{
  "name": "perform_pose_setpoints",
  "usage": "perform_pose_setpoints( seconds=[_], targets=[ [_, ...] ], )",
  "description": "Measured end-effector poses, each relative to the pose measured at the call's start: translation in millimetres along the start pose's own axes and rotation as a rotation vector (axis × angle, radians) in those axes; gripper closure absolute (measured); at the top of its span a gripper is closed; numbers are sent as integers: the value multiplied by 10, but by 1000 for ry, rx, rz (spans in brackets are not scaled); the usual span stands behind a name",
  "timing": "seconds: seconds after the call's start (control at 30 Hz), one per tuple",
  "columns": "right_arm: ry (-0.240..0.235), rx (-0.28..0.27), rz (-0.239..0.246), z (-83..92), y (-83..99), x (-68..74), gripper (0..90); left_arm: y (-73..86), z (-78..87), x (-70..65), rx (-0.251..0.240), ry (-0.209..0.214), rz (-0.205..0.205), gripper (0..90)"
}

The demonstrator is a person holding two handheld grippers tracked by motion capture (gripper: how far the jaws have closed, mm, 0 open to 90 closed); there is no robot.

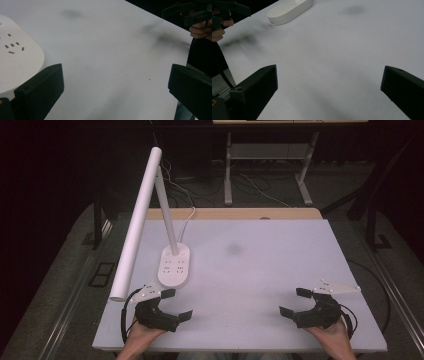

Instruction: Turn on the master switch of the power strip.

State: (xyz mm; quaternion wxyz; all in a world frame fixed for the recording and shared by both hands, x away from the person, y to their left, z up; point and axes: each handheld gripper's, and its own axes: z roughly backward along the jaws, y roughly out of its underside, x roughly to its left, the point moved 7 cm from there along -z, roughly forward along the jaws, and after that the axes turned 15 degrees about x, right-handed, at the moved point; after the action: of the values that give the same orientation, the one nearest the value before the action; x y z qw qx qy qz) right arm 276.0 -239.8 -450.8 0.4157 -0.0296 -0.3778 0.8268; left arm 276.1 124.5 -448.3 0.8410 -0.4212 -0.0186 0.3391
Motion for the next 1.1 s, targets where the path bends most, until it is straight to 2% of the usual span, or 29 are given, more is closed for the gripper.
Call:
perform_pose_setpoints(
  seconds=[0.2, 0.47, 0.87, 0.93, 1.1],
  targets=[
    [-1, 6, 12, -12, 5, 4, 4, -3, 9, 10, 2, 3, 0, 0],
    [-7, 43, 14, -46, 35, 22, 4, -23, 16, 6, 9, 21, -4, 0],
    [2, 49, 25, -49, 46, 28, 4, -49, 54, 8, 32, 15, -3, 0],
    [4, 49, 24, -46, 45, 24, 4, -63, 76, 6, 28, 26, 3, 0],
    [7, 45, 26, -36, 41, 14, 4, -74, 90, 3, 51, 22, -3, 0]
  ],
)
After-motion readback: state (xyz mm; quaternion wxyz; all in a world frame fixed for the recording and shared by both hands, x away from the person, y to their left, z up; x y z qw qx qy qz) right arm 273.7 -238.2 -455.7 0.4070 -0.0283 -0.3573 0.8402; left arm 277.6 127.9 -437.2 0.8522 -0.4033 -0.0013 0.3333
